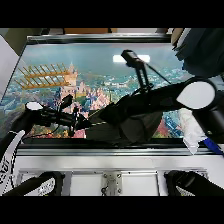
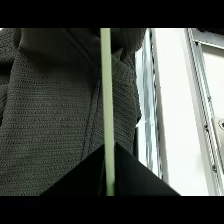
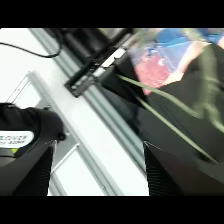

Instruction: Fold the clothes and pants, and hang the long-sleeved shirts on hangers.

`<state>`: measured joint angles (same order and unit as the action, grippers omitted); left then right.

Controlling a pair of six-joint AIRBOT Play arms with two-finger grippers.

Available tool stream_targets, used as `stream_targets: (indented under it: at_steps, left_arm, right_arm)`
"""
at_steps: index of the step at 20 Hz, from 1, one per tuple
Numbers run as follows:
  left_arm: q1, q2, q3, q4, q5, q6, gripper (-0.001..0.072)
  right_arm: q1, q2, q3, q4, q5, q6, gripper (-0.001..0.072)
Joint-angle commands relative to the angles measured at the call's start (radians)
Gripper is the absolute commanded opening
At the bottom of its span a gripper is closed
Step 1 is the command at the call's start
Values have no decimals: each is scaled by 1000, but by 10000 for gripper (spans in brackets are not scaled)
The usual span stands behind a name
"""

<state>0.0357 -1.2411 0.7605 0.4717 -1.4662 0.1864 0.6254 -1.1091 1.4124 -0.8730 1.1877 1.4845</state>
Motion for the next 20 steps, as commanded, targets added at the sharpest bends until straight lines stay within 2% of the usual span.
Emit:
stream_targets:
  at_steps: [1,3,5,8,10,11,12,13,17,20]
  left_arm:
    - [0,0,0,-1,0,0,16]
    - [0,0,0,-1,-1,0,16]
    - [0,0,0,-1,0,0,17]
    - [0,0,0,0,0,0,17]
    - [0,0,0,0,0,0,17]
    - [0,0,0,0,0,0,17]
    - [0,0,0,0,0,0,17]
    - [0,0,0,0,0,0,17]
    - [0,0,0,0,0,0,17]
    - [0,0,0,0,1,0,17]
  right_arm:
    - [99,-65,1,112,-101,-107,609]
    - [135,-89,1,111,-119,-121,609]
    - [133,-83,3,111,-118,-181,609]
    - [69,-13,2,109,-107,-262,608]
    - [7,40,2,86,-97,-266,609]
    - [-34,72,2,37,-63,-262,554]
    - [-70,101,2,-44,-21,-212,409]
    - [-104,129,2,-151,30,-138,342]
    - [-157,194,-1,-647,286,235,343]
    - [-152,186,-22,-694,339,457,342]
